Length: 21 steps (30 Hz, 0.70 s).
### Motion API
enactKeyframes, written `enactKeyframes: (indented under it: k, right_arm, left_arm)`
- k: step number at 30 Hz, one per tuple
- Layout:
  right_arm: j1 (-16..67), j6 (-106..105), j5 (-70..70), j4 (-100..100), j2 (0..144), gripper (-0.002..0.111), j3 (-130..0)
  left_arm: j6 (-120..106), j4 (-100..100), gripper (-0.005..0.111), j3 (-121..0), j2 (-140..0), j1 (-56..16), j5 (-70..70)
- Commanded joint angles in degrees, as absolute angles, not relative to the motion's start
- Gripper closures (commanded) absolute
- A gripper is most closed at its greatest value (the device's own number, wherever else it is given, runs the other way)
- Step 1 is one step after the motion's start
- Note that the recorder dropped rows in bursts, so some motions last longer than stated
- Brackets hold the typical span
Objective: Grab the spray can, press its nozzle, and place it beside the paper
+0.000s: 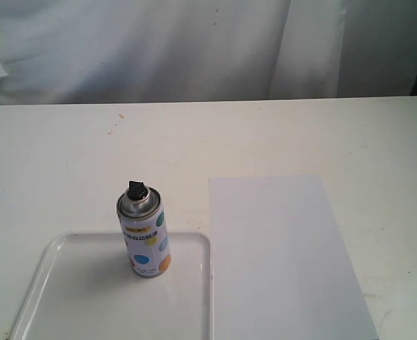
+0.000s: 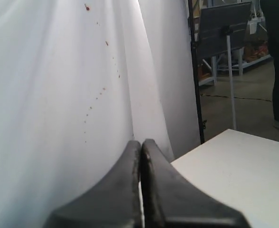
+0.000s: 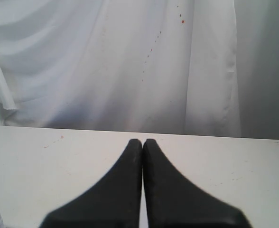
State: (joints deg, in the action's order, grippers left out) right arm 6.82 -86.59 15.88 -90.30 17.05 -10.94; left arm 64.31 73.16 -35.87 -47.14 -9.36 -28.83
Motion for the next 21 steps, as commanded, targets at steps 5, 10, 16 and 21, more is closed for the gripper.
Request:
enactKeyframes:
  k: [5,10,16,21]
  right_arm:
    - [7.0,-86.5,16.5,-90.1,16.8,0.108,-10.7]
    - [7.0,-86.6,16.4,-90.1,16.8,0.108,-10.7]
    - [7.0,-86.6,16.3,-90.1,16.8,0.108,-10.7]
    - [7.0,-86.6,16.3,-90.1,16.8,0.108,-10.7]
  left_arm:
    - [61.6,77.5,0.107,-35.5,-40.9,-9.3,-23.6]
    - [64.6,77.5,0.107,-35.3,-40.0,-9.3,-15.1]
    - [63.6,73.2,0.107,-31.7,-39.7,-9.3,-7.0]
    - [51.6,57.3,0.107,-27.2,-36.3,-9.3,1.4]
